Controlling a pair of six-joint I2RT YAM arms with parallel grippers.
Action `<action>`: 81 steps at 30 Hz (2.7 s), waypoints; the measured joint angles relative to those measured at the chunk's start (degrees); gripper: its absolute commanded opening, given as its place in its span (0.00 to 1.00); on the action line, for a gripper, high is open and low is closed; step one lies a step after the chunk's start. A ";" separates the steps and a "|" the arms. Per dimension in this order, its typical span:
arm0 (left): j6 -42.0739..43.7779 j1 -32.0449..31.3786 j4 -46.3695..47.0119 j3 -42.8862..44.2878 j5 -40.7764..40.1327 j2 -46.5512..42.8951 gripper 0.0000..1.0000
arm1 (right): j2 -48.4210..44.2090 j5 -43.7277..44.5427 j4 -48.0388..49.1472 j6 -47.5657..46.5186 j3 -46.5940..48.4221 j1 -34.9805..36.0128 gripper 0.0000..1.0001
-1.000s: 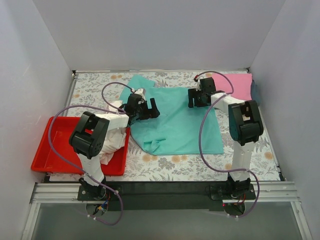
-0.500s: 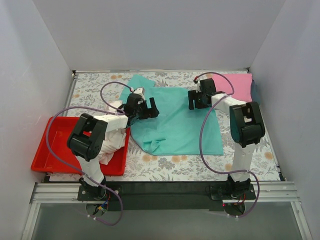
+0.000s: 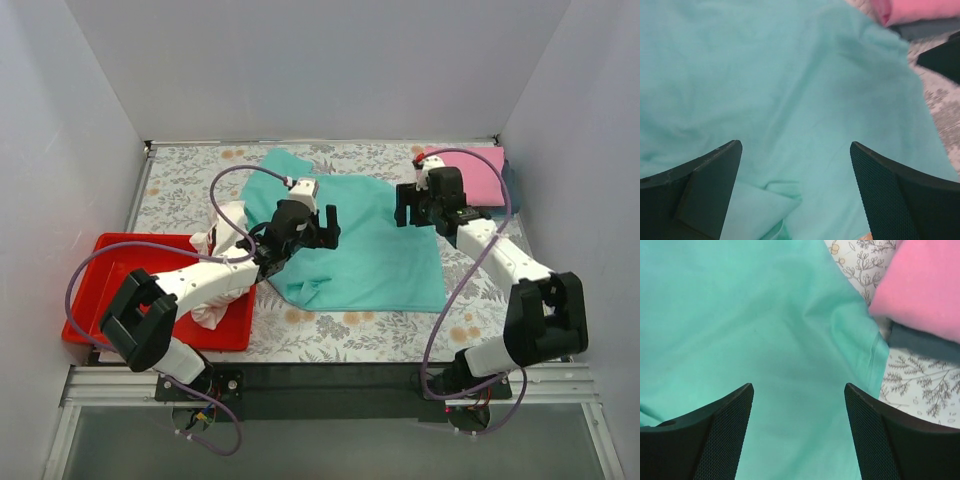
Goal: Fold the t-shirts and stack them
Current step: Flatten the tshirt out
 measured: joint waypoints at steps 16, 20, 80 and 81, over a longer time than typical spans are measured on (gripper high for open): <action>-3.43 -12.85 -15.17 -3.96 -14.80 3.69 0.72 | -18.23 -0.46 3.78 2.43 -17.66 0.00 0.69; -3.67 -13.20 -15.30 -2.29 -15.61 8.48 0.69 | -19.39 -0.46 4.26 2.43 -17.97 0.00 0.69; -4.28 -9.25 -16.28 2.54 -21.86 6.03 0.77 | -17.07 -0.28 3.72 4.33 -22.45 0.00 0.71; -4.63 -9.27 -16.79 3.34 -21.68 7.17 0.77 | -17.07 -0.28 3.76 4.33 -22.45 0.00 0.71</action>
